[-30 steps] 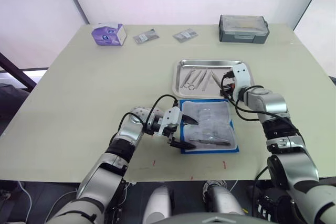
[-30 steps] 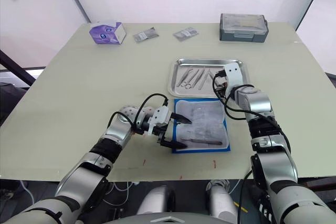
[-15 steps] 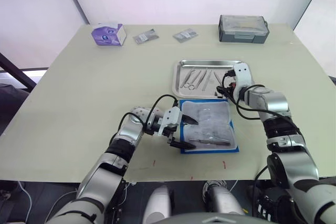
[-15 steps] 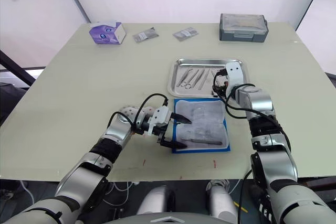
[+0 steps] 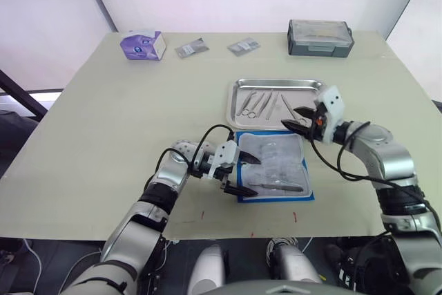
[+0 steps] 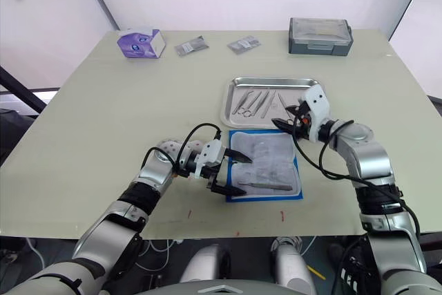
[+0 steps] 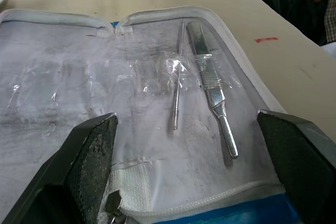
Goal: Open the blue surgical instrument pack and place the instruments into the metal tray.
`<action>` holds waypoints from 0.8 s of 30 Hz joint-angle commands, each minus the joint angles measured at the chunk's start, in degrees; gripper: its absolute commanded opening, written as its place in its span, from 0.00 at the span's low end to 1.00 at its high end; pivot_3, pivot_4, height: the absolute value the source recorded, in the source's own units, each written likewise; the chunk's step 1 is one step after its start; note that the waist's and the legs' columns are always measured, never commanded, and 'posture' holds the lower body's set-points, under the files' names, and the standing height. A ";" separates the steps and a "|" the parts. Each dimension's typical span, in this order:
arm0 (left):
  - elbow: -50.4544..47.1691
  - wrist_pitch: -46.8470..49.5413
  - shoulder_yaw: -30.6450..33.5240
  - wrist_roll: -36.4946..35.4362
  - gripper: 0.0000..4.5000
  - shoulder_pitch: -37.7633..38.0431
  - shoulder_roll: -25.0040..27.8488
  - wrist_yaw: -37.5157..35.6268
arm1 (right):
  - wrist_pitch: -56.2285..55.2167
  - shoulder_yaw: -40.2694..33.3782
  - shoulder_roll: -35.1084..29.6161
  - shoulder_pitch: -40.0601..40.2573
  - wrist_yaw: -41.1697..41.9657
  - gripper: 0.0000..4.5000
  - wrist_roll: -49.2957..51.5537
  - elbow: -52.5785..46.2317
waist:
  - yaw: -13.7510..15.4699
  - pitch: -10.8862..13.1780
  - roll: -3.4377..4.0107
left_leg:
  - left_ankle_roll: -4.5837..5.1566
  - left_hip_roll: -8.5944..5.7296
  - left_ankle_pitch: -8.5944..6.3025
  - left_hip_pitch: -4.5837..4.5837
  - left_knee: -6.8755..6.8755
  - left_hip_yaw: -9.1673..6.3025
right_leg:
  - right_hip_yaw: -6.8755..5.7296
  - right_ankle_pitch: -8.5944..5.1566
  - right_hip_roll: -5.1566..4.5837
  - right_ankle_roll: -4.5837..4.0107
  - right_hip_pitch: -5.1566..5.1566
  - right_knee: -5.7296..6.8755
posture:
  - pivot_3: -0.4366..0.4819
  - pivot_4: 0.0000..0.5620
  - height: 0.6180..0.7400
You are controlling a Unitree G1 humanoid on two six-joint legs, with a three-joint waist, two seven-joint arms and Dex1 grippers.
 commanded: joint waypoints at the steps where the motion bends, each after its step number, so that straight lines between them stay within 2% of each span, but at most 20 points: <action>1: 4.58 2.40 -3.66 4.63 1.00 3.61 0.52 0.22 | -3.30 0.60 -2.67 4.73 7.36 0.68 3.99 -7.77 | 0.00 0.02 -0.05 | 0.00 0.00 0.00 -0.01 0.00 -0.02 | -0.01 -0.03 0.00 -0.05 0.00 0.00 | 0.48 0.27 0.93; 11: 4.51 2.31 -3.72 4.67 1.00 3.89 0.55 0.21 | -13.24 3.64 -6.29 16.22 13.40 0.68 1.96 -8.92 | 0.04 0.09 -0.17 | 0.00 0.00 0.00 0.00 0.00 -0.04 | -0.01 -0.16 0.04 0.08 0.01 -0.02 | 0.48 0.27 0.93; 24: 4.44 2.33 -3.73 4.66 1.00 3.97 0.69 0.09 | -22.03 4.68 -7.01 19.68 15.01 0.68 -1.35 -0.77 | 0.11 0.10 -0.25 | 0.00 0.00 0.00 0.04 0.01 -0.01 | 0.02 -0.17 0.04 0.08 0.02 -0.01 | 0.48 0.27 0.93</action>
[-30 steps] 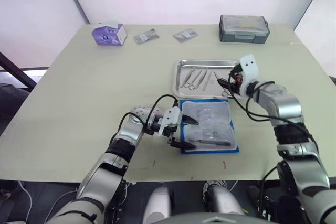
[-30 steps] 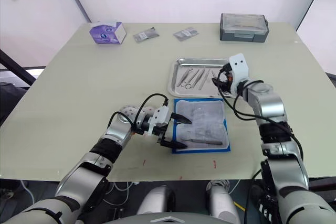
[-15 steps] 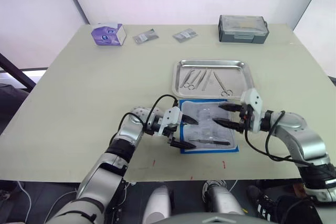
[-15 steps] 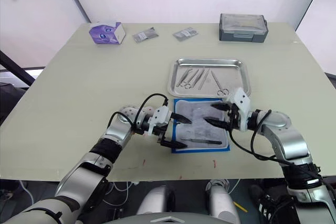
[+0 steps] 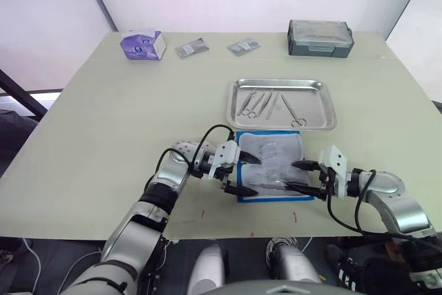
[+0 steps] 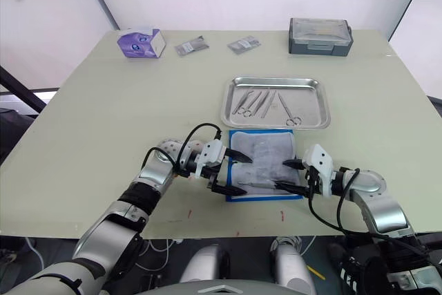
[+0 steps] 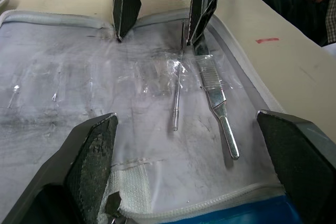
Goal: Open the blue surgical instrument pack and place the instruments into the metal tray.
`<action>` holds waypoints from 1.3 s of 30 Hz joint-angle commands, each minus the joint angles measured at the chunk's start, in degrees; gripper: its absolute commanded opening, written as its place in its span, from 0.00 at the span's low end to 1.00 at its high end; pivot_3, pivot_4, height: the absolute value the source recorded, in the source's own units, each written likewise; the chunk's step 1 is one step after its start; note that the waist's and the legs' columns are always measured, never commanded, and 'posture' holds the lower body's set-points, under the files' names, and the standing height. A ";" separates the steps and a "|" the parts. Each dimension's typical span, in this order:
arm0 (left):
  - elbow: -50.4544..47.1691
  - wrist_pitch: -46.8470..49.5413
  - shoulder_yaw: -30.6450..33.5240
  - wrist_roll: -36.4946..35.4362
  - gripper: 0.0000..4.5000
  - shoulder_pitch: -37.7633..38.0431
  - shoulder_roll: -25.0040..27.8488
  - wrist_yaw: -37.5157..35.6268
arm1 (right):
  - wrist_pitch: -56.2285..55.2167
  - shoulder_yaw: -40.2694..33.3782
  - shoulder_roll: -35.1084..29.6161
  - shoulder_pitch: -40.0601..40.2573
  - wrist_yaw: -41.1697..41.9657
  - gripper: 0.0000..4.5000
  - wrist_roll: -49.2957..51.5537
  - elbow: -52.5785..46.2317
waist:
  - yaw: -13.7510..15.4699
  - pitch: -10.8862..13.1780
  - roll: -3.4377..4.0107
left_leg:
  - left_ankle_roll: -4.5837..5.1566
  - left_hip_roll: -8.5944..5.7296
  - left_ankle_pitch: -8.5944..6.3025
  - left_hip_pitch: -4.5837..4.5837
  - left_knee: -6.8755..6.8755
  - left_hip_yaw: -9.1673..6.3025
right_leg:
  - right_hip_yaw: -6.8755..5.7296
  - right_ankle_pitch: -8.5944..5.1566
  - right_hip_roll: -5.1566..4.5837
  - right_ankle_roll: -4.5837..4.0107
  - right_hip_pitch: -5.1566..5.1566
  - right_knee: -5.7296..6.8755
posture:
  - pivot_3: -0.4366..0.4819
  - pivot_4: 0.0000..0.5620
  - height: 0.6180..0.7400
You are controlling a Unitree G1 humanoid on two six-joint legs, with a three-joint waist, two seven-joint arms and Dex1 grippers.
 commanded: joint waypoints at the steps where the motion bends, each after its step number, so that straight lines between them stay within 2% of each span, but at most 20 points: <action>1: 4.42 2.32 -3.70 4.66 1.00 3.95 0.85 0.02 | -2.30 -0.09 -0.73 0.25 0.56 0.68 -0.75 0.78 | 0.01 0.00 -0.01 | 0.00 0.00 0.00 0.00 0.00 0.00 | 0.00 0.00 0.00 0.00 0.00 0.00 | 0.48 0.27 0.93; 10: 4.30 2.35 -3.77 4.65 1.00 3.99 0.84 -0.13 | -8.74 1.24 -1.92 -0.21 1.49 0.68 -4.77 4.62 | 0.01 -0.01 -0.02 | 0.00 0.00 0.00 0.01 0.00 0.00 | 0.00 0.01 0.00 -0.01 0.01 0.00 | 0.48 0.27 0.93; 28: 4.17 2.34 -3.77 4.66 1.00 3.97 0.85 -0.08 | -12.71 4.42 -3.14 -3.47 3.94 0.68 -7.50 8.32 | -0.01 -0.06 -0.07 | 0.00 0.00 0.00 0.03 0.00 0.00 | 0.00 0.09 0.02 -0.16 0.02 0.00 | 0.48 0.27 0.93; 31: 4.15 2.41 -3.77 4.64 1.00 3.83 0.88 -0.14 | -13.11 4.97 -3.29 -3.78 4.63 0.52 -7.69 8.94 | -0.01 -0.06 -0.07 | 0.00 0.01 0.00 0.05 0.00 0.00 | 0.01 0.10 0.03 -0.17 0.03 0.01 | 0.48 0.27 0.93; 33: 4.10 2.53 -3.74 4.60 1.00 3.76 0.96 -0.22 | -13.51 5.50 -3.66 -3.73 5.25 0.33 -8.03 9.26 | -0.02 -0.07 -0.07 | 0.00 0.01 0.00 0.05 0.00 0.00 | 0.01 0.10 0.03 -0.17 0.03 0.01 | 0.48 0.27 0.93; 39: 4.11 2.49 -3.68 4.60 1.00 3.77 1.13 -0.22 | -14.01 5.68 -3.49 -3.46 5.32 0.33 -7.98 9.42 | -0.03 -0.08 -0.08 | 0.00 0.01 0.00 0.06 0.00 0.00 | 0.02 0.11 0.04 -0.18 0.04 0.01 | 0.48 0.27 0.93</action>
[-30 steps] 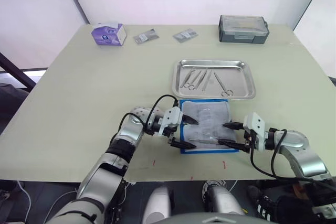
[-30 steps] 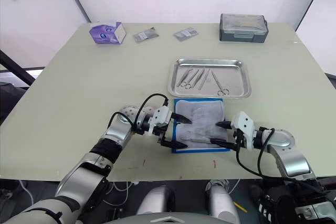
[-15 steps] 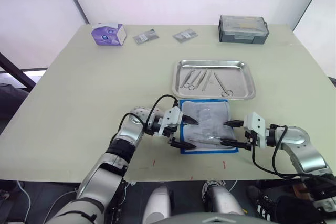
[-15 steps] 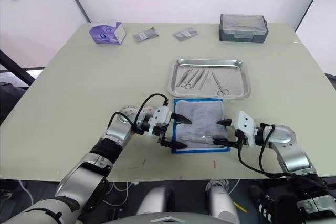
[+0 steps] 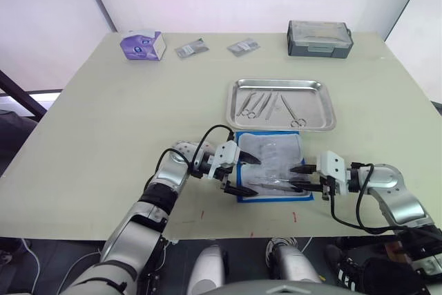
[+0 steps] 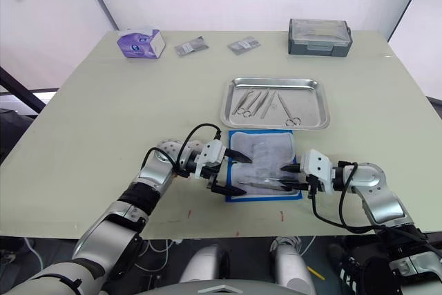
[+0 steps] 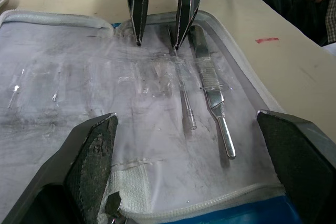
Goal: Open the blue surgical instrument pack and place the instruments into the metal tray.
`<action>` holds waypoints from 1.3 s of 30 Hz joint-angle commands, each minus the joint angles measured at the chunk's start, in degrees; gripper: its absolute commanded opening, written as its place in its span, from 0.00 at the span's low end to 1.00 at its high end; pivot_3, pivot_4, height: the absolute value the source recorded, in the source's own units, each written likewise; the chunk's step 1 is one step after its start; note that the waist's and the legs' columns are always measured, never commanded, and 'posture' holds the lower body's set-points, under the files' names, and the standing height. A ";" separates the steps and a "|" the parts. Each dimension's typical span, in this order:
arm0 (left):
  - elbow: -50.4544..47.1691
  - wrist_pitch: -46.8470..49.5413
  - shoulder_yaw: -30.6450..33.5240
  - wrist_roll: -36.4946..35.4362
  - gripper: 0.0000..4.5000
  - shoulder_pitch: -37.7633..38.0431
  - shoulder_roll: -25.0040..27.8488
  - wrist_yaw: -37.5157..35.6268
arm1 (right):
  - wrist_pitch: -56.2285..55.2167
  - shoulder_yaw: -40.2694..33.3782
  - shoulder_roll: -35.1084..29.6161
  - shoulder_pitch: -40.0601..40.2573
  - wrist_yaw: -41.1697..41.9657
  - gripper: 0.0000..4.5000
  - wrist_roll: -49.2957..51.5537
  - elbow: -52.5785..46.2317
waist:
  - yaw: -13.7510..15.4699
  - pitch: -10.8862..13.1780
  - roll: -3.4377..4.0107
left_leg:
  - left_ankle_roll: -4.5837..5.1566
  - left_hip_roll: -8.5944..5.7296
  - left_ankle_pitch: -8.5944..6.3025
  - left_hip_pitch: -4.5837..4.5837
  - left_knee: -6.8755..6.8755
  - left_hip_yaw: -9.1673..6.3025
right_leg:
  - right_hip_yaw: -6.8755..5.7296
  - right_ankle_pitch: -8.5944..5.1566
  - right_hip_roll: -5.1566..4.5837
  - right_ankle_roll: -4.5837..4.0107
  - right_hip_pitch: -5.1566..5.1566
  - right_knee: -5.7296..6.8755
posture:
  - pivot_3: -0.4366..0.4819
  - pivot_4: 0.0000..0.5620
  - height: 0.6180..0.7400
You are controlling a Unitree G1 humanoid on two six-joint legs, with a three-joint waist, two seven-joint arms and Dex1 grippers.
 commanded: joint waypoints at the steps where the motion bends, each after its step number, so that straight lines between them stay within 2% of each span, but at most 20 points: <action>1: 4.13 2.47 -3.64 4.59 1.00 3.67 1.01 -0.19 | 0.05 1.46 -0.77 1.08 0.32 0.33 -2.10 1.57 | 0.00 0.00 0.00 | 0.00 0.00 0.00 0.00 0.00 0.00 | 0.00 0.00 0.00 0.00 0.00 0.00 | 0.48 0.27 0.93; 16: 4.20 2.68 -3.60 4.53 1.00 3.38 1.06 -0.25 | -1.28 2.71 -0.81 1.82 1.33 0.33 -2.59 4.84 | 0.00 -0.05 -0.05 | 0.00 0.00 0.00 0.01 0.00 0.00 | 0.00 0.00 0.01 -0.01 0.01 0.00 | 0.48 0.27 0.93; 17: 4.23 2.66 -3.58 4.54 1.00 3.37 1.06 -0.23 | -1.44 2.81 -0.89 1.71 1.40 0.22 -2.72 5.15 | 0.00 -0.05 -0.06 | 0.00 0.00 0.00 0.01 0.00 0.00 | 0.00 0.00 0.01 -0.01 0.02 0.00 | 0.48 0.27 0.93; 18: 4.27 2.64 -3.56 4.54 1.00 3.36 1.07 -0.22 | -1.66 2.90 -0.96 1.59 1.45 0.19 -2.91 5.42 | 0.00 -0.07 -0.09 | 0.00 0.00 0.00 0.01 0.00 0.00 | 0.00 0.00 0.01 -0.01 0.02 0.00 | 0.48 0.27 0.93; 20: 4.27 2.62 -3.54 4.55 1.00 3.38 1.09 -0.18 | -1.91 3.04 -1.08 1.38 1.77 0.01 -3.22 5.77 | -0.04 -0.16 -0.18 | 0.00 0.01 0.00 0.03 0.00 0.00 | 0.00 0.00 0.02 -0.01 0.02 0.00 | 0.48 0.27 0.93; 29: 4.19 2.62 -3.52 4.51 1.00 3.47 1.14 -0.14 | -2.79 3.61 -1.30 0.81 2.34 0.01 -3.53 6.38 | -0.07 -0.26 -0.26 | 0.00 0.03 0.00 0.07 0.00 0.01 | 0.02 0.01 0.03 -0.02 0.06 0.00 | 0.48 0.27 0.93; 39: 4.16 2.55 -3.57 4.52 1.00 3.67 1.19 -0.16 | -0.44 4.08 -1.60 -1.87 1.84 0.01 -3.88 -0.95 | -0.07 -0.27 -0.22 | 0.00 0.03 0.00 0.07 0.00 0.02 | 0.02 0.01 0.03 -0.02 0.05 0.01 | 0.48 0.27 0.93</action>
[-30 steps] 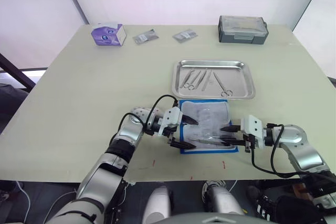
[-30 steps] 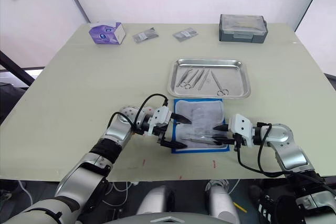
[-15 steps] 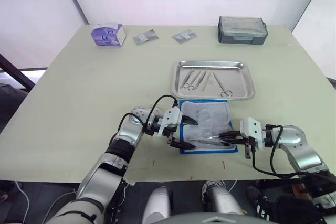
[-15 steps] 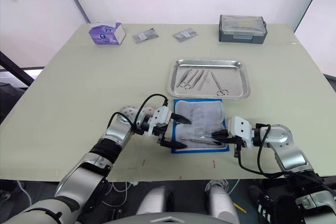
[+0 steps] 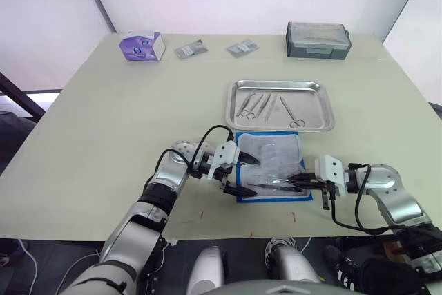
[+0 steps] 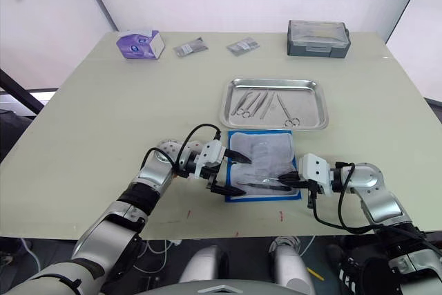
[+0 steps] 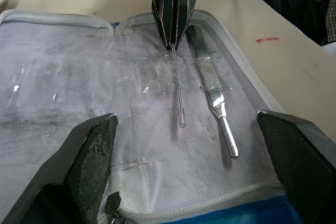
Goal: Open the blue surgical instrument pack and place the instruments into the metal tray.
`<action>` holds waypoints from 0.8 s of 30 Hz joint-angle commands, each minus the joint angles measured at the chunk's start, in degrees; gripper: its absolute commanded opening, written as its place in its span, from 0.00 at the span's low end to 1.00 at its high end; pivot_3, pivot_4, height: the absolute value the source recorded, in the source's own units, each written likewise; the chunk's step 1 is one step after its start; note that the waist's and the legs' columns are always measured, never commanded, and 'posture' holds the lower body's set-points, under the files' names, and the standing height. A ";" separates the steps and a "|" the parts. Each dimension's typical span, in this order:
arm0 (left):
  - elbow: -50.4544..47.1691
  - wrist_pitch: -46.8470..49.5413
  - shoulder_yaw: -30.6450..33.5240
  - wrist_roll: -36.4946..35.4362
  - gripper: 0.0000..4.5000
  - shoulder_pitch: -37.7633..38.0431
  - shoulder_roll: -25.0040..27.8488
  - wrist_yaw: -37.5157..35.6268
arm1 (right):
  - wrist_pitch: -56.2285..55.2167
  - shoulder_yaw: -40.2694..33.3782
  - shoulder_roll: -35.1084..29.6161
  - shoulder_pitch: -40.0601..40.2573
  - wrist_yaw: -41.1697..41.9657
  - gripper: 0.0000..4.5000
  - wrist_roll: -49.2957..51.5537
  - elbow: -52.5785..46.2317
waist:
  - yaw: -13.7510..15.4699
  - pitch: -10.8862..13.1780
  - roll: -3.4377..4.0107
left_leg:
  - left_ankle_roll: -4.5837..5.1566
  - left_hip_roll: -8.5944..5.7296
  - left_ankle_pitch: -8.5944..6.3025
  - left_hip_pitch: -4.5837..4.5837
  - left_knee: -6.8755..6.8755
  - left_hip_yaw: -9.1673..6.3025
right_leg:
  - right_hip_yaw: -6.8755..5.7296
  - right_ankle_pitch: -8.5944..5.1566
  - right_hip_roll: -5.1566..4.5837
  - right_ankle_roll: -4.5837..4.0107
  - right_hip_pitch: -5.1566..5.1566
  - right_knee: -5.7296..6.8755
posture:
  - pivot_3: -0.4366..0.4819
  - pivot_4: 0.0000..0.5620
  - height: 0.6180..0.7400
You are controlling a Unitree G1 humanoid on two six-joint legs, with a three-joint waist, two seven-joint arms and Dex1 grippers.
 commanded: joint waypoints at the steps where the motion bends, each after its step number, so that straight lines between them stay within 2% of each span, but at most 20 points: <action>1: 4.03 2.34 -3.50 4.42 1.00 3.62 0.90 -0.21 | 3.09 1.71 -0.68 -0.64 -0.44 0.01 -2.48 -2.40 | 0.01 0.00 0.00 | 0.00 0.00 0.00 0.00 0.00 -0.01 | 0.00 0.00 0.01 0.00 0.00 0.00 | 0.48 0.27 0.93; 24: 3.74 2.68 -3.64 4.32 1.00 3.75 0.34 -0.06 | 15.95 4.18 -5.91 -6.69 -0.18 0.01 -6.91 -17.26 | 0.09 0.25 0.27 | 0.00 0.00 0.00 -0.07 0.01 0.00 | -0.01 0.00 0.01 0.00 -0.08 0.00 | 0.48 0.27 0.93</action>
